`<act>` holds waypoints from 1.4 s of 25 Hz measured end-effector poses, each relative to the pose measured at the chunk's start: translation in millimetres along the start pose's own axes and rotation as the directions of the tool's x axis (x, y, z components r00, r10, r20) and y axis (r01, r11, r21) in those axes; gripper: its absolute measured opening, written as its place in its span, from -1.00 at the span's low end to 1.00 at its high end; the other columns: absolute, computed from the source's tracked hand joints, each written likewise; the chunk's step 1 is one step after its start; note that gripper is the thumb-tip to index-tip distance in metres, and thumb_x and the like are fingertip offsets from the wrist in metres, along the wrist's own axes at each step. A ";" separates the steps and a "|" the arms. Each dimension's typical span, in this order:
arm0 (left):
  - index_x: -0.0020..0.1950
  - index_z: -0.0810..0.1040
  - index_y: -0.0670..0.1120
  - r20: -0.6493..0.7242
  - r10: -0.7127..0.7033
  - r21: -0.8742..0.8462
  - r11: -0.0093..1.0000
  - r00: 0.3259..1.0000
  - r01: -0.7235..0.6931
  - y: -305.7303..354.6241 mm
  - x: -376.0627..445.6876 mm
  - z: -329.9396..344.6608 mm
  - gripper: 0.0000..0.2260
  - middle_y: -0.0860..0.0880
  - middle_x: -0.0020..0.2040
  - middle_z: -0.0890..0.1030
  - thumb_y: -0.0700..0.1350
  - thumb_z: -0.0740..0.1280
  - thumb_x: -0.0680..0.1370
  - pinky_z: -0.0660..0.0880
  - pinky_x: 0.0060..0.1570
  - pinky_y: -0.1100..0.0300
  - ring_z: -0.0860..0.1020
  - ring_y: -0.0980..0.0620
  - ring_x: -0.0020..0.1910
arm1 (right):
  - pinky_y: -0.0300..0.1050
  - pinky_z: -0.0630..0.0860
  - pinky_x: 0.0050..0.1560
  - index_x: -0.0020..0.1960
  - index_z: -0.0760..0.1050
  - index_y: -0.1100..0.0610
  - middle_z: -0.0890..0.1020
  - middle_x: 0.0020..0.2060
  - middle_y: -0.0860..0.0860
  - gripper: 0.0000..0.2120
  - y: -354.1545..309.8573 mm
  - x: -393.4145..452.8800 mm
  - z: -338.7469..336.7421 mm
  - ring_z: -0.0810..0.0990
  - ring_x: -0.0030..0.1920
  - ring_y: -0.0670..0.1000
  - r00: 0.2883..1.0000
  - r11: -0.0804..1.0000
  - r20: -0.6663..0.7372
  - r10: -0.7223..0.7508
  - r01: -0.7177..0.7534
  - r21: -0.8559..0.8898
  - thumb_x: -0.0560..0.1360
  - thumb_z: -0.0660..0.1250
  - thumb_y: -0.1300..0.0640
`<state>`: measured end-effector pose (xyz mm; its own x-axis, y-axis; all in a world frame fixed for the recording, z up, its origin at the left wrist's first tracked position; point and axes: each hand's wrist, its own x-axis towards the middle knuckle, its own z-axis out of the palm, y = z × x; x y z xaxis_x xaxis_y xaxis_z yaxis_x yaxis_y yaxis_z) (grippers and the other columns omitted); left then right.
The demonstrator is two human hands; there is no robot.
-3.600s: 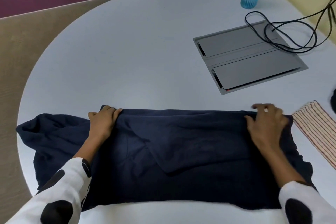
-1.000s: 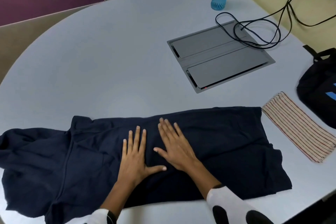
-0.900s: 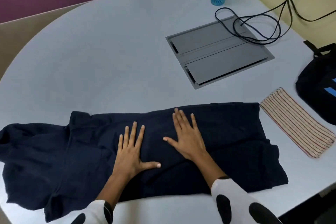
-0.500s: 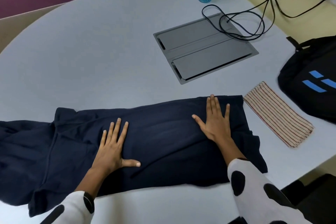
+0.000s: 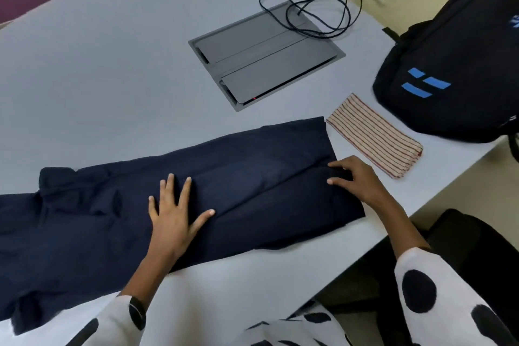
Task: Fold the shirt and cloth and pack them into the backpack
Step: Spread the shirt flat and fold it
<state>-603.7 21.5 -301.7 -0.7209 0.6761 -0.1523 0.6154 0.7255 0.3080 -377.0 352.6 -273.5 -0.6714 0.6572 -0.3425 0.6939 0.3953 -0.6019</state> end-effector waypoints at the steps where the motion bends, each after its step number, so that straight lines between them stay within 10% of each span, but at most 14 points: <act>1: 0.51 0.17 -0.02 0.012 0.091 0.054 0.994 0.996 -0.091 6.1 -4.8 6.7 -0.22 -0.17 0.55 0.05 0.44 0.02 0.44 -0.10 0.41 -0.26 -0.01 -0.15 0.54 | -0.11 0.43 0.18 0.19 0.56 0.09 0.52 0.06 0.04 -0.62 2.4 -1.5 0.1 0.50 0.07 -0.01 1.000 1.000 0.008 -0.008 0.008 0.007 0.39 0.50 0.12; 7: 0.35 0.47 -0.07 0.156 0.155 0.277 0.941 0.976 -0.194 8.2 -7.7 10.7 -0.35 -0.20 0.37 0.44 0.24 -0.23 0.61 0.18 0.28 -0.41 0.40 -0.19 0.37 | -0.17 0.43 -0.04 -0.09 0.64 0.16 0.64 -0.14 0.05 -0.83 -4.1 11.4 -11.1 0.57 -0.03 0.04 0.998 0.999 -0.061 0.027 -0.030 -0.045 0.32 0.51 0.28; 11: 0.49 0.26 0.01 0.125 0.121 0.247 0.958 0.985 -0.149 -8.4 -17.2 19.9 -0.45 -0.13 0.48 0.31 0.14 -0.27 0.64 0.12 0.36 -0.34 0.29 -0.14 0.45 | -0.16 0.45 -0.01 -0.05 0.62 0.18 0.61 -0.12 0.01 -0.86 -20.5 15.2 -10.6 0.52 -0.08 -0.01 0.939 0.994 -0.328 -0.106 0.091 -0.061 0.40 0.44 0.30; 22: 0.55 0.04 0.13 0.033 0.128 0.164 0.978 0.991 -0.132 -15.6 -24.1 28.4 -0.47 0.00 0.57 0.05 0.22 -0.30 0.61 -0.23 0.45 -0.14 -0.05 0.05 0.54 | 0.01 0.50 -0.09 -0.14 0.46 0.15 0.59 -0.22 0.06 -0.82 -2.4 25.0 10.4 0.54 -0.18 0.08 0.877 0.988 -0.480 0.026 -0.095 -0.119 0.43 0.45 0.12; 31: 0.52 0.13 0.14 0.026 0.111 0.183 0.977 0.993 -0.114 -9.9 -23.2 28.1 -0.51 -0.05 0.55 0.15 0.22 -0.21 0.63 -0.15 0.42 -0.21 0.05 -0.01 0.52 | 0.11 0.46 0.20 0.24 0.44 0.22 0.44 0.17 0.20 -0.65 3.8 30.8 34.1 0.45 0.18 0.18 0.888 0.993 -0.449 0.102 -0.116 -0.004 0.48 0.37 0.21; 35: 0.55 0.08 0.05 -0.008 0.083 0.176 0.981 0.997 -0.080 -6.0 -26.7 32.9 -0.42 -0.03 0.56 0.12 0.29 -0.17 0.60 -0.17 0.45 -0.18 0.02 0.00 0.53 | 0.14 0.33 0.34 0.36 0.36 0.32 0.40 0.31 0.28 -0.58 -20.5 25.2 47.5 0.38 0.33 0.25 0.836 0.941 -0.513 -0.195 0.012 -0.338 0.53 0.24 0.24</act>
<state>-577.7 3.3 -330.4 -0.6701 0.7327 -0.1184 0.7175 0.6803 0.1494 -420.5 330.6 -304.1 -0.5631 0.8015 0.2011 0.7327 0.5968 -0.3269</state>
